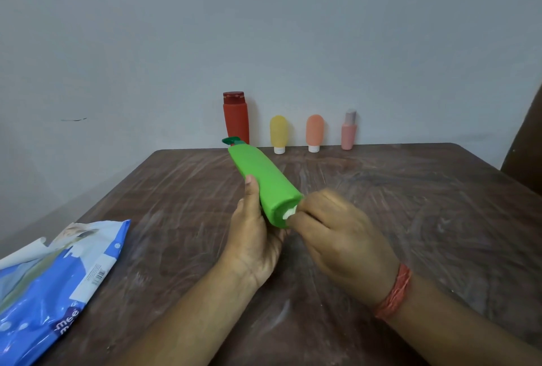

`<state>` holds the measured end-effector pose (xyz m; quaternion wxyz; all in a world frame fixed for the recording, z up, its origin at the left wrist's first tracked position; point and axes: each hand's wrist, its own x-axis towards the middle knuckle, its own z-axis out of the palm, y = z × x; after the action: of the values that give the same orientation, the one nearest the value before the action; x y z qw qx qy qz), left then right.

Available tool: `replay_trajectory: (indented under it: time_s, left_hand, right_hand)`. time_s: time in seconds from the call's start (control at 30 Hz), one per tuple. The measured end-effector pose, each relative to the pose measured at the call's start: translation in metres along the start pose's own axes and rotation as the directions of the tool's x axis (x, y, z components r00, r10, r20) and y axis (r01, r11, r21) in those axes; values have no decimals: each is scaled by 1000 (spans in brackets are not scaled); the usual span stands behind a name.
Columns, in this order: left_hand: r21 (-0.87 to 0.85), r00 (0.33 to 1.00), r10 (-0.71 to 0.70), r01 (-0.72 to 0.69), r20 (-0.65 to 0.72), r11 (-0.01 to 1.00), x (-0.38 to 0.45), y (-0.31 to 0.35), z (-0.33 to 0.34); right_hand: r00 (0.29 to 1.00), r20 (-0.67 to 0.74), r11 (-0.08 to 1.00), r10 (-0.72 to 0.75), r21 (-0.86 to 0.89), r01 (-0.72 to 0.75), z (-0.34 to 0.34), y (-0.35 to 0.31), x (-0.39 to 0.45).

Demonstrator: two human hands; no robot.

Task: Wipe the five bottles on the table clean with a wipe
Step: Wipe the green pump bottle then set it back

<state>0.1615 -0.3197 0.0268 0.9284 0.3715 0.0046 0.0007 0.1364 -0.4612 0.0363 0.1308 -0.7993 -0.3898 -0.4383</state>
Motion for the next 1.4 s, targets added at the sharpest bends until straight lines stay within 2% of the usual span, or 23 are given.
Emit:
replay_trajectory:
  time_s: [0.1,0.17,0.3,0.37,0.4,0.47,0.53,0.6,0.67,0.73,0.8,0.9,1.07,1.23,1.3,1.4]
  left_hand:
    - [22,994,-111,111,7,994,-5,-7,2]
    - [20,994,-105,105,13,994,-4,-6,3]
    - [-48,999,2,-1,35,999,3,4,0]
    - [-45,998,-12,14,59,999,5,6,-5]
    - [-46,996,-26,30,81,998,6,7,-9]
    - [-28,989,-51,56,138,998,8,9,-15]
    - [12,978,-61,59,198,998,8,10,-19]
    - [46,969,-59,49,240,998,7,7,-21]
    - [70,963,-61,44,261,997,7,3,-21]
    - [115,962,-46,15,271,993,9,0,-21]
    - [169,970,-14,-28,242,985,11,-2,-21]
    - [285,984,89,-131,156,950,16,-10,-20]
    - [559,960,279,-234,5,795,27,-20,-22]
    - [661,963,270,-215,20,719,30,-15,-29]
    - [704,960,278,-226,41,673,29,-14,-30]
    - [754,954,292,-241,69,611,25,-14,-28]
  right_hand:
    - [997,-36,997,-74,24,75,4,-11,2]
    - [997,-25,997,-75,6,75,3,-7,-1]
    - [1000,-4,1000,12,-18,-12,-2,12,-5]
    - [996,-25,994,88,67,-86,0,15,-5]
    - [986,-43,974,163,166,-154,2,16,-5]
    - [925,-57,844,376,433,-317,6,17,-7]
    - [812,52,564,582,694,-448,10,19,-10]
    - [727,199,303,657,813,-496,15,21,-12]
    - [697,245,200,674,848,-491,18,23,-14]
    - [683,247,154,687,870,-469,19,27,-13]
    - [680,250,159,689,864,-478,19,32,-13]
    - [692,255,231,675,818,-527,21,38,-17]
    - [706,249,373,663,708,-600,30,37,-21]
    - [740,250,457,624,651,-606,31,39,-23]
    - [727,275,460,630,621,-634,31,45,-27]
    - [682,353,377,640,629,-680,31,53,-31]
